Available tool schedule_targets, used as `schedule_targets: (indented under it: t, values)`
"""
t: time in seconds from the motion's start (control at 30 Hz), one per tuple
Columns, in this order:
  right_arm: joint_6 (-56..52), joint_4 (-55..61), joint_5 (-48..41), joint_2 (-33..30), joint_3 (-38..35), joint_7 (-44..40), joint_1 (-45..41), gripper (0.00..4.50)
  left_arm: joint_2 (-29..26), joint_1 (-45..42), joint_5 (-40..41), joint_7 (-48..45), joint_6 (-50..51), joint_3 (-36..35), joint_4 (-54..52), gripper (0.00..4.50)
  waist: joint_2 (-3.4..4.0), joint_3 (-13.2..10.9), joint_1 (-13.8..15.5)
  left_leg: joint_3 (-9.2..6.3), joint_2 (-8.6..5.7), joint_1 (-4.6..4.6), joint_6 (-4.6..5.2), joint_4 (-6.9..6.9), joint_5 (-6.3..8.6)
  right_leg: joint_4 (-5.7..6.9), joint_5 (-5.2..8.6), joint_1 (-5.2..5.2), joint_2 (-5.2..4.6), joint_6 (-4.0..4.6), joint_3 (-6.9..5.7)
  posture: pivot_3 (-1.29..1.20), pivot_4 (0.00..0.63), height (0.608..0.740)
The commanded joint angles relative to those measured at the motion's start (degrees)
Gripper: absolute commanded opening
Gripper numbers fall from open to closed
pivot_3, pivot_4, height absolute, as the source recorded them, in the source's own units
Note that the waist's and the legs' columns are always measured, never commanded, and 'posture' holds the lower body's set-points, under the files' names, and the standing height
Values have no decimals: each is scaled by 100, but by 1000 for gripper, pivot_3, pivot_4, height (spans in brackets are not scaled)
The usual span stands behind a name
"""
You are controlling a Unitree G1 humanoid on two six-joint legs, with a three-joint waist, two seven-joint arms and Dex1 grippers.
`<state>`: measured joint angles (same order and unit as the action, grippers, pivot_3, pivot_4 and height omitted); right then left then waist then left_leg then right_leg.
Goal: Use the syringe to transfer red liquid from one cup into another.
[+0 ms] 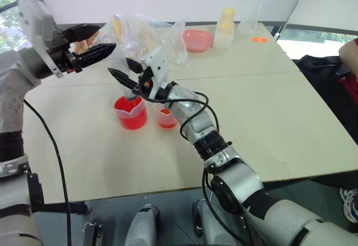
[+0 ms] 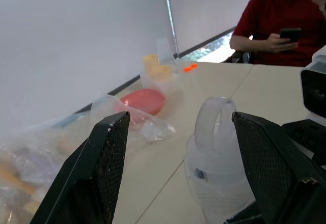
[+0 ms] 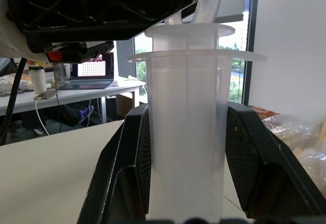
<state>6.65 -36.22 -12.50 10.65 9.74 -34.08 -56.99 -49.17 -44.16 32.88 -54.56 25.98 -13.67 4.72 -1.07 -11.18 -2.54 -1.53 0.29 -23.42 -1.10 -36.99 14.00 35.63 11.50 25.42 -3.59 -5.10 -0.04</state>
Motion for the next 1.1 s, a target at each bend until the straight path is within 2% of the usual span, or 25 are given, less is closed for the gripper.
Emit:
schedule_targets:
  t: [0.03,0.43,0.53,0.7,0.73,0.9,1.1]
  values:
    - [174,287,-47,552,116,-30,54,1475,35,-211,-483,100,-396,215,233,3350,0,0,2,1,0,0,0,-1,0,2,0,0,0,0,0,0,150,740]
    - [236,415,29,581,328,22,223,1475,3,-168,-834,-112,-693,344,412,3350,0,0,-3,0,0,2,0,-3,0,31,1,2,0,0,0,0,150,740]
    - [272,442,74,608,415,31,272,1475,6,-70,-905,-219,-727,463,289,2563,-1,1,4,0,0,2,0,-5,0,32,1,1,-1,0,0,0,150,740]
    - [300,489,134,654,524,46,360,1475,-13,127,-892,-355,-671,488,160,172,0,0,-5,0,0,2,0,-6,0,35,1,2,0,1,1,0,150,740]
    - [307,487,146,659,547,36,380,1475,1,141,-881,-359,-641,487,137,38,0,0,-7,-1,0,3,0,-6,0,35,1,3,1,1,1,0,150,740]
    - [292,452,160,707,612,-36,446,1475,142,-203,-1015,-134,-719,484,360,38,0,0,1,-1,0,4,0,-7,0,37,1,2,2,1,1,0,150,740]
    - [277,497,129,769,662,19,477,1475,34,-611,-1109,-125,-867,385,803,38,-1,0,0,-1,0,3,0,-10,0,38,1,1,2,1,1,0,150,740]
